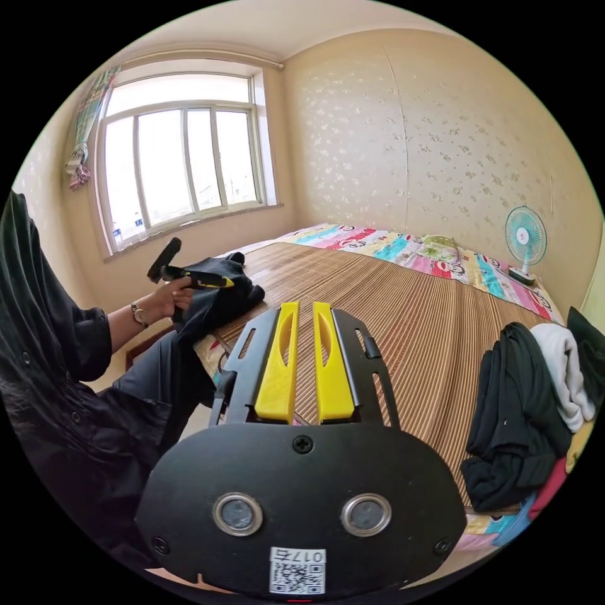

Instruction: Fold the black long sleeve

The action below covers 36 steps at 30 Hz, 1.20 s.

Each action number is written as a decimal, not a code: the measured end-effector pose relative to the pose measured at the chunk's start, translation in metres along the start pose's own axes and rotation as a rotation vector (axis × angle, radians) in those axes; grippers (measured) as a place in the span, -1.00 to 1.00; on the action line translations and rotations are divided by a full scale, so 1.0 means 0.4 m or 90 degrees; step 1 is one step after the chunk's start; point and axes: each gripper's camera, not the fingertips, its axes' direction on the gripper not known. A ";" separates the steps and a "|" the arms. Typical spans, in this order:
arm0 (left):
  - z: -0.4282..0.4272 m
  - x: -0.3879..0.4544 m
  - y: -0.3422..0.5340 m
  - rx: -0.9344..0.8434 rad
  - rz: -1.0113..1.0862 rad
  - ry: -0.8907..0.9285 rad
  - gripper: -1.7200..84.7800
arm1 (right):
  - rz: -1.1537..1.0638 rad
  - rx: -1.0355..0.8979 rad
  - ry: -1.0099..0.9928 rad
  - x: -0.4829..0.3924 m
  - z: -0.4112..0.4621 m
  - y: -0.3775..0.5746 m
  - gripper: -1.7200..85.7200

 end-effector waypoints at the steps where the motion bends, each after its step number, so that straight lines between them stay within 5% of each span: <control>1: -0.120 0.012 0.006 0.080 0.023 0.133 -0.92 | -0.013 0.008 -0.050 0.012 0.001 -0.010 -0.90; 4: -0.391 0.055 0.006 0.228 0.137 0.363 -0.93 | -0.038 -0.010 -0.169 0.041 0.035 -0.071 -0.90; 10: -0.669 0.167 -0.056 0.286 0.348 0.490 -0.94 | -0.101 -0.015 -0.153 -0.008 0.118 -0.231 -0.80; 14: -0.695 0.207 -0.120 0.261 0.386 0.557 -0.94 | -0.135 -0.020 -0.222 -0.056 0.164 -0.293 -0.76; 19: -0.583 0.286 -0.207 0.144 0.347 0.669 -0.94 | -0.166 -0.028 -0.531 -0.149 0.251 -0.288 -0.68; 24: -0.551 0.396 -0.205 0.109 0.401 0.767 -0.94 | -0.172 -0.059 -0.444 -0.291 0.309 -0.280 -0.78; 29: -0.761 0.417 -0.148 0.221 0.476 0.655 -0.93 | -0.082 0.126 -0.157 -0.196 -0.022 -0.372 -0.87; 34: -0.975 0.427 0.060 0.461 0.379 0.256 -0.94 | -0.162 0.261 -0.061 -0.245 -0.364 -0.507 -0.88; 36: -0.959 0.459 0.062 0.473 0.393 0.223 -0.94 | -0.202 0.234 0.041 -0.289 -0.372 -0.590 -0.88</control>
